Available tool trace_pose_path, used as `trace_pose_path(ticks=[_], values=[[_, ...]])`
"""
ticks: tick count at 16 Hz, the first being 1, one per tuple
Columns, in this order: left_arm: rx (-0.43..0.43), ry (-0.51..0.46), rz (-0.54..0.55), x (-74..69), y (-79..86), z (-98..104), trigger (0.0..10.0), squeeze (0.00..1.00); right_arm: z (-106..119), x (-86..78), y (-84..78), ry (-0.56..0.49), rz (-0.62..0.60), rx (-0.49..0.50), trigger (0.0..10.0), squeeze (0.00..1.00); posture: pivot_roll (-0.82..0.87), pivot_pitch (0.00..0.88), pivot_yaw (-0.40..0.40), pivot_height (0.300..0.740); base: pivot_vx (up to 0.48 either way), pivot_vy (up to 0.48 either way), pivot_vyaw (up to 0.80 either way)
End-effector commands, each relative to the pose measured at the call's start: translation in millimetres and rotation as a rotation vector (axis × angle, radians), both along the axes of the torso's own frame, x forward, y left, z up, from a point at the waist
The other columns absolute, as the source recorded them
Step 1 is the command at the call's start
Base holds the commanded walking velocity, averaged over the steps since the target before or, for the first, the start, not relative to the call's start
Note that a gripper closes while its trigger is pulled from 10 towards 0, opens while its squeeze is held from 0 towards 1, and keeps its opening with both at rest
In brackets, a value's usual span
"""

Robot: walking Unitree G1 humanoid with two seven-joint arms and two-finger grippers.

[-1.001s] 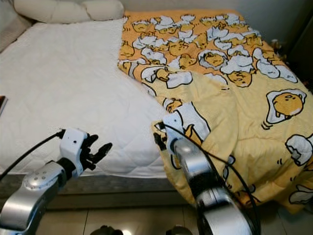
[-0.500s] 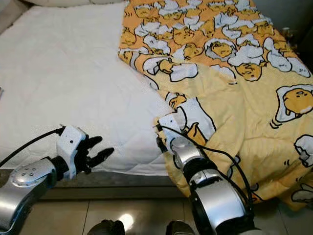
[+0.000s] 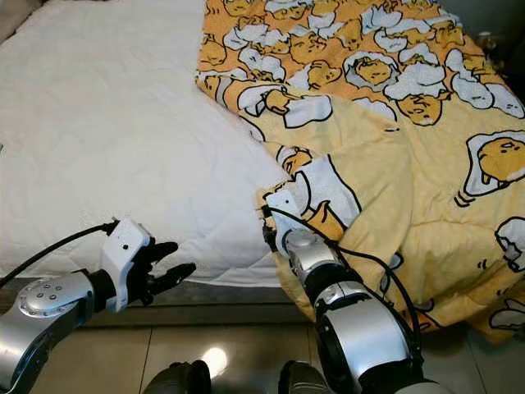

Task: Clean up the room

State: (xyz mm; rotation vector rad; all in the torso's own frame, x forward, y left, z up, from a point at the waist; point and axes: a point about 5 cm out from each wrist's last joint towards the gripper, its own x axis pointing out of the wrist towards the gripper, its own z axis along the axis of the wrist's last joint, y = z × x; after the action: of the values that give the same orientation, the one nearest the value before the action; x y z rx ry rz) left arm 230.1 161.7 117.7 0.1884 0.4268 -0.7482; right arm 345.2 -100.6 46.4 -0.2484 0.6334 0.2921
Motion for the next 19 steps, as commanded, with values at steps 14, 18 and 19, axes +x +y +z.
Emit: trace_pose_path(ticks=[14,18,19], values=[[0.047,0.015,0.029,0.6,7.9,-5,10.0,0.00,2,2.1,-1.6,0.001,-0.009,0.034,0.0,0.00,0.01,0.177,0.034,0.740,0.000,0.000,0.00],[0.054,0.009,0.057,0.6,12.1,-5,10.0,0.00,3,2.9,-2.4,-0.007,-0.009,0.054,0.0,0.00,0.01,0.160,0.034,0.740,0.000,0.000,0.00],[0.058,0.008,0.069,-0.7,14.8,-5,10.0,0.00,7,4.0,2.6,-0.026,0.030,0.119,0.0,0.00,0.01,0.149,0.030,0.740,0.000,0.000,0.00]])
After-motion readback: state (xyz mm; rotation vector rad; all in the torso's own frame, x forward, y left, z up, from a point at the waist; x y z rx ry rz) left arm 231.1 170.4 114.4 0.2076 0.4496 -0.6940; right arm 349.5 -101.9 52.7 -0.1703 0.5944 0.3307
